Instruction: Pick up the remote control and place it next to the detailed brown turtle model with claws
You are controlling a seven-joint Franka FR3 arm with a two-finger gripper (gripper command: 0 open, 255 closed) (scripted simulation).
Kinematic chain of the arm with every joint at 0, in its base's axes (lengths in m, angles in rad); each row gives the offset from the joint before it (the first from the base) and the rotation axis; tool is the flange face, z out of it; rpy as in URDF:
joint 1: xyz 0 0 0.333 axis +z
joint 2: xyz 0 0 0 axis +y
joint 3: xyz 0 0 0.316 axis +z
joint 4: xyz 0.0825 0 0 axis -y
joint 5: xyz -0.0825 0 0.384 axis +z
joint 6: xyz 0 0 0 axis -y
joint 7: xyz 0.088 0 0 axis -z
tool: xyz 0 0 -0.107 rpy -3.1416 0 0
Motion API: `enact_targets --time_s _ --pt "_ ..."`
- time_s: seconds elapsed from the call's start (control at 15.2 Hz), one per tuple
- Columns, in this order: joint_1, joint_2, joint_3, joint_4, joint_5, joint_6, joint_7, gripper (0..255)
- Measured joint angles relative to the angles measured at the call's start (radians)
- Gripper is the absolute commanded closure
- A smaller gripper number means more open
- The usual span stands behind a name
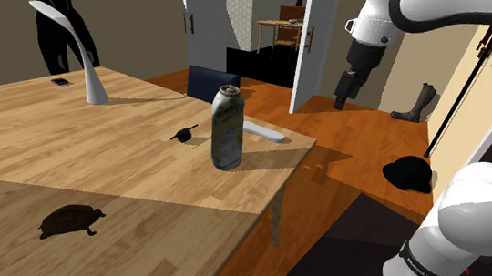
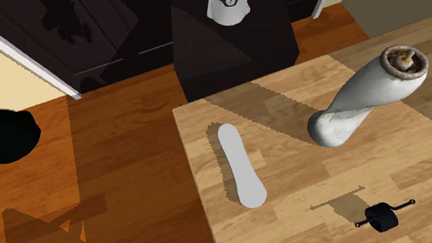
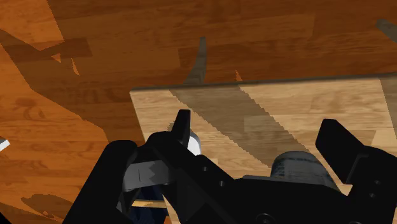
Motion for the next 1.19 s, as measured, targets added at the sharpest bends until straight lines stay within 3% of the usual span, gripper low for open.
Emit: enact_targets --time_s 0.26,0.92,1.19 --pt "0.000 0.075 -0.010 0.009 -0.002 0.058 -0.012 0" --pt "0.000 0.450 -0.065 0.127 0.003 0.280 -0.091 0" --pt "0.001 0.610 -0.082 0.227 0.018 0.326 -0.128 0"
